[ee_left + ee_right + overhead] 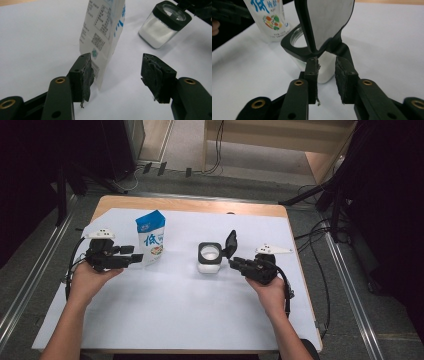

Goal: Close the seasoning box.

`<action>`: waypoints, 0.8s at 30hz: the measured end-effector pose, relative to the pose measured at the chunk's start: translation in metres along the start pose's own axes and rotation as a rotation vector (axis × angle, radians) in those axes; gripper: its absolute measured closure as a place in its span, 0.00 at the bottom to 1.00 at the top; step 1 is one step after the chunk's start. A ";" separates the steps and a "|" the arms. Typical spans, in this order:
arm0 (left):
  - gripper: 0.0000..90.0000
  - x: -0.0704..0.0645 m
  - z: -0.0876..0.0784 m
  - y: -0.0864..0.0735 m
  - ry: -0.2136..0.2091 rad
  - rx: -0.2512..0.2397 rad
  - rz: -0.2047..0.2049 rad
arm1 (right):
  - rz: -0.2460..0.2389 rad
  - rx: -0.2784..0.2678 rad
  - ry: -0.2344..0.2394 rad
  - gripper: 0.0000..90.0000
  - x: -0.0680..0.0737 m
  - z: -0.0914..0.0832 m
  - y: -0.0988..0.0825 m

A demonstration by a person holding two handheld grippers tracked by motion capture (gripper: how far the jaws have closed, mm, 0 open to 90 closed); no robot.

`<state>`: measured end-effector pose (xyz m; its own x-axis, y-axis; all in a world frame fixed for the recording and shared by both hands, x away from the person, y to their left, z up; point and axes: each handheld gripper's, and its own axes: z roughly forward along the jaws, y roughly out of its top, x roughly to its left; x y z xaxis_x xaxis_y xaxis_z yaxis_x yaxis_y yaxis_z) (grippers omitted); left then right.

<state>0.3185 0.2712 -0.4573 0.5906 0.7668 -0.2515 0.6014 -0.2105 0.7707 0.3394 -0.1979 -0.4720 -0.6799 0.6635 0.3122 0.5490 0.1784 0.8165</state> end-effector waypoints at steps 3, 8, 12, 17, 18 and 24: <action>0.46 0.002 -0.004 -0.003 -0.013 -0.014 -0.015 | 0.009 -0.001 -0.005 0.89 -0.004 0.003 0.002; 0.45 0.006 -0.007 -0.009 -0.011 -0.009 -0.028 | 0.017 -0.005 -0.015 0.98 -0.012 0.007 0.010; 0.44 0.011 -0.008 -0.014 -0.033 0.008 -0.045 | 0.006 -0.013 -0.021 1.00 -0.013 0.009 0.017; 0.44 0.016 -0.007 -0.021 -0.019 0.026 -0.057 | -0.005 -0.027 -0.032 1.00 -0.014 0.007 0.029; 0.44 0.016 -0.007 -0.021 -0.016 0.029 -0.060 | -0.004 -0.031 -0.035 1.00 -0.016 0.008 0.033; 0.44 0.019 -0.010 -0.024 -0.016 0.020 -0.061 | 0.013 -0.049 -0.031 1.00 -0.023 0.014 0.046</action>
<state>0.3097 0.2967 -0.4750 0.5609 0.7686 -0.3075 0.6471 -0.1754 0.7420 0.3869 -0.1949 -0.4485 -0.6568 0.6882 0.3083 0.5329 0.1343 0.8355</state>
